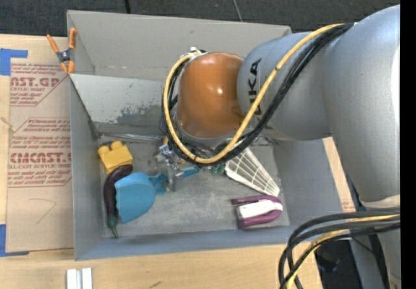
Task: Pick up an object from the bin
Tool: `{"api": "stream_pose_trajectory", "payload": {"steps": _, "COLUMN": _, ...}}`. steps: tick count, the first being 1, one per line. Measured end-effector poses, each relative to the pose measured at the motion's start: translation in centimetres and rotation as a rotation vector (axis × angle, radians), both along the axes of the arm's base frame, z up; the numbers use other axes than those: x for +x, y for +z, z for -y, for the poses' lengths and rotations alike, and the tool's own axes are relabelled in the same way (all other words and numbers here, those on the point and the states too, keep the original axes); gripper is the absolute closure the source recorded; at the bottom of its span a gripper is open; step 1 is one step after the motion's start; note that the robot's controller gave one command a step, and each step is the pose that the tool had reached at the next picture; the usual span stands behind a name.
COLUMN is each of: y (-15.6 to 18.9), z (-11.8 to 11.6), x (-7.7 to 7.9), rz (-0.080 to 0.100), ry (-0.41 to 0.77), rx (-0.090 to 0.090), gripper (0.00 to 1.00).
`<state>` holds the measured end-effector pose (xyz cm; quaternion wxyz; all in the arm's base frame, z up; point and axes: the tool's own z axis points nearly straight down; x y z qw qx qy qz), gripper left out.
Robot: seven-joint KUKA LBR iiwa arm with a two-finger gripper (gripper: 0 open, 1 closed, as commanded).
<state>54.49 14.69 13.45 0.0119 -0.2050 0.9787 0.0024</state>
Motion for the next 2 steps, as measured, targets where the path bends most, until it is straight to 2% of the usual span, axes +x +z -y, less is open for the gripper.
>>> {"api": "stream_pose_trajectory", "payload": {"steps": 1, "y": -2.0, "z": -0.3, "x": -0.3, "rz": -0.017, "ry": -0.001, "rx": -0.003, "gripper": 1.0}}
{"api": "stream_pose_trajectory", "payload": {"steps": 2, "y": -2.7, "z": -0.8, "x": 1.3, "rz": -0.002, "ry": -0.019, "rx": 0.002, "gripper": 1.0}}
